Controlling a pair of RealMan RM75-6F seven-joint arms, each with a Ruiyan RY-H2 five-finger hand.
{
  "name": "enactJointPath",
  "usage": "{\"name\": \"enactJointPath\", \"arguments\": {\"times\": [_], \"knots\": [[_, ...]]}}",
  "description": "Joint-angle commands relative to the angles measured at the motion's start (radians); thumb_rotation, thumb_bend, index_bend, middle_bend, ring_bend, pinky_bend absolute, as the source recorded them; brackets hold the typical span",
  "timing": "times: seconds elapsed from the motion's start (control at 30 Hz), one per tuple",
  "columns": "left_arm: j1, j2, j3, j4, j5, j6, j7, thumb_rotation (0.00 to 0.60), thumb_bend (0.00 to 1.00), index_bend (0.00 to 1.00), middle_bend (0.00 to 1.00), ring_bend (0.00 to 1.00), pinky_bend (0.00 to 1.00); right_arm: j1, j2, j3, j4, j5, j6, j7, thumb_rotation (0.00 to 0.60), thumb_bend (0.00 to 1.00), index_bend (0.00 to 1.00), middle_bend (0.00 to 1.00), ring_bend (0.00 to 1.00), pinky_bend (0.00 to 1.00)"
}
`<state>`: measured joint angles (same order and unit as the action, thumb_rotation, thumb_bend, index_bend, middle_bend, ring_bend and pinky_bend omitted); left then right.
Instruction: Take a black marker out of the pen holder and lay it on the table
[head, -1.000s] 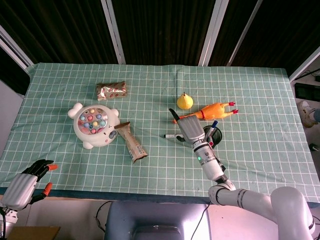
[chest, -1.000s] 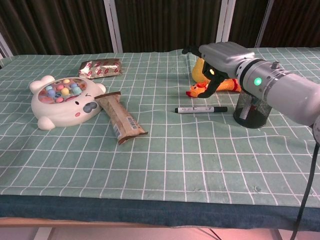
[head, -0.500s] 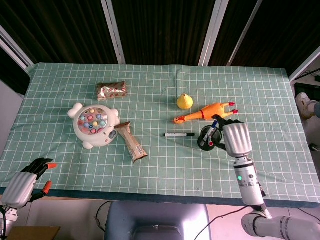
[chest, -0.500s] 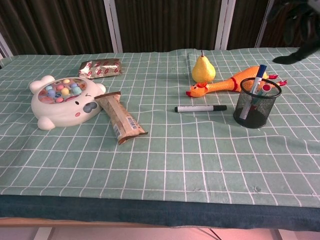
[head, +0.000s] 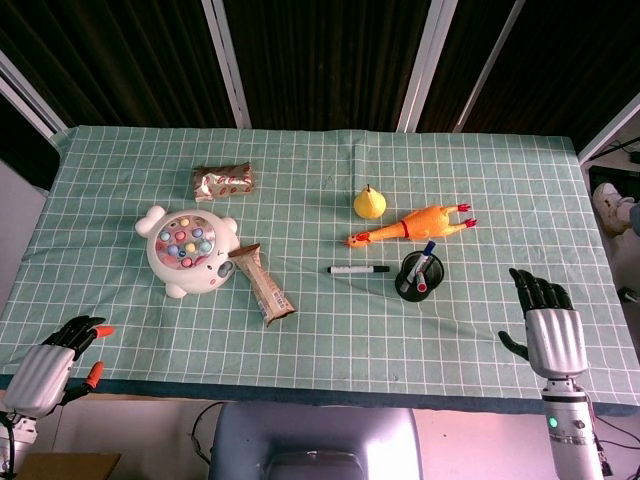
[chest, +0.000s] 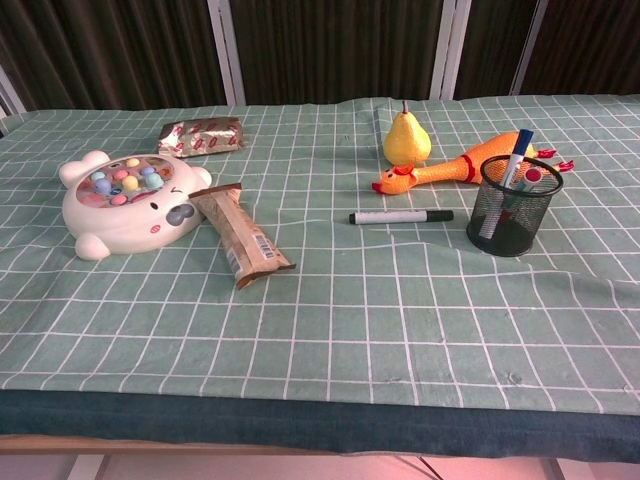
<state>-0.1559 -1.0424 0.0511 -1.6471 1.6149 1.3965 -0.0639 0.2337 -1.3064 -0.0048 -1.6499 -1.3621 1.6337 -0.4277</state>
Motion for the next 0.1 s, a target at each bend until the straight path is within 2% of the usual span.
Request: {"name": "enactJointPath", "arguments": {"times": [0.03,0.1], "knots": [[0.001,0.000,0.000,-0.001,-0.001,0.000,0.003,0.600,0.46,0.27,0.16,0.12,0.35,-0.008,0.005,0.008,0.001,-0.004,-0.013,0.012,0.600,0.21,0.24,0.28,0.25,0.35],[0.002,-0.001,0.000,-0.002,-0.001,0.002,0.006,0.600,0.46,0.27,0.16,0.12,0.35,-0.012,0.005,0.013,0.003,-0.005,-0.020,0.016,0.600,0.21,0.24,0.28,0.25,0.35]]}}
